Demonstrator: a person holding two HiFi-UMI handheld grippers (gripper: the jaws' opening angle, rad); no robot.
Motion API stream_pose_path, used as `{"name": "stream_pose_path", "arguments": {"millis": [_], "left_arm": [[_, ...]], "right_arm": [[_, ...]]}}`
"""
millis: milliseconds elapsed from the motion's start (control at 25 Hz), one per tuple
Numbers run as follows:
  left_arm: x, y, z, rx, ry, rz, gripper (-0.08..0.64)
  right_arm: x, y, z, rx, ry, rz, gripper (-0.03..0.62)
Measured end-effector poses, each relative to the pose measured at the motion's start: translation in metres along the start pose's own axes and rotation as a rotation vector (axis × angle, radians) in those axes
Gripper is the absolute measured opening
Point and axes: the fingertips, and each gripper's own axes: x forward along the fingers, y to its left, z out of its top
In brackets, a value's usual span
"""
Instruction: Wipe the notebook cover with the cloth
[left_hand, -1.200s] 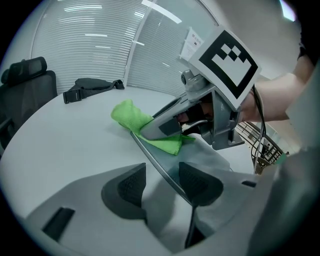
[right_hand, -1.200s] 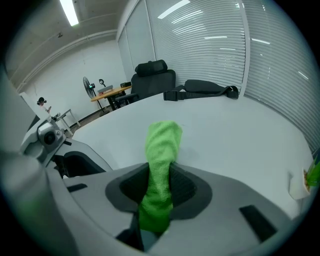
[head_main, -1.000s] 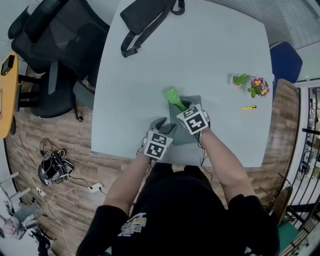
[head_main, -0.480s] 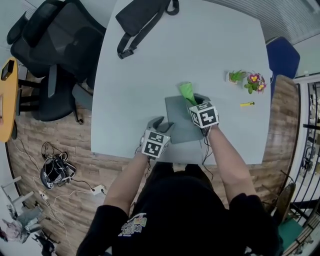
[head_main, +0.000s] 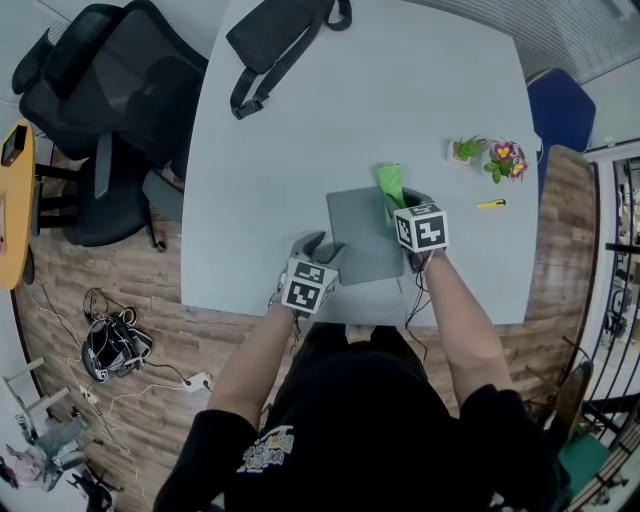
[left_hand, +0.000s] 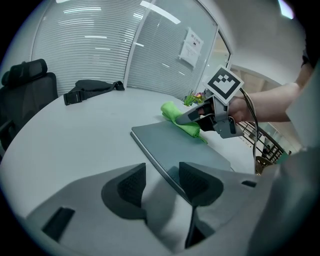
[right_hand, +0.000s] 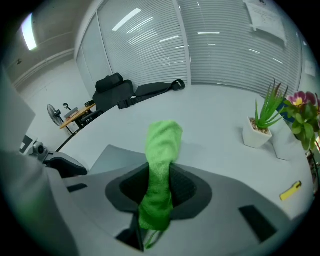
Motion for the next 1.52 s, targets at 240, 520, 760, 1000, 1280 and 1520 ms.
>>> {"name": "stream_pose_path", "arguments": {"millis": [240,520,760,1000,1280,1520], "left_arm": [[-0.001,0.0,0.001,-0.002,-0.001,-0.002,0.21],[-0.001,0.0,0.001,-0.003,0.001,0.0,0.21],[-0.001,0.0,0.001,-0.002,0.001,-0.001,0.21],[-0.001,0.0,0.002,-0.009,0.005,-0.004,0.21],[0.0,0.0,0.0,-0.007,0.009,-0.004,0.21],[0.0,0.001,-0.001,-0.006,0.012,-0.003,0.21]], "right_arm": [[-0.006,-0.009,-0.007,0.029,0.014,-0.029,0.111],[-0.013,0.007,-0.012,0.013,0.002,0.01,0.112],[-0.012,0.049,-0.009,-0.061,-0.002,0.095,0.112],[-0.004,0.104,-0.015,-0.155,0.025,0.218,0.112],[0.002,0.15,-0.025,-0.295,0.083,0.351,0.112],[0.005,0.151,-0.027,-0.318,0.099,0.358,0.111]]}}
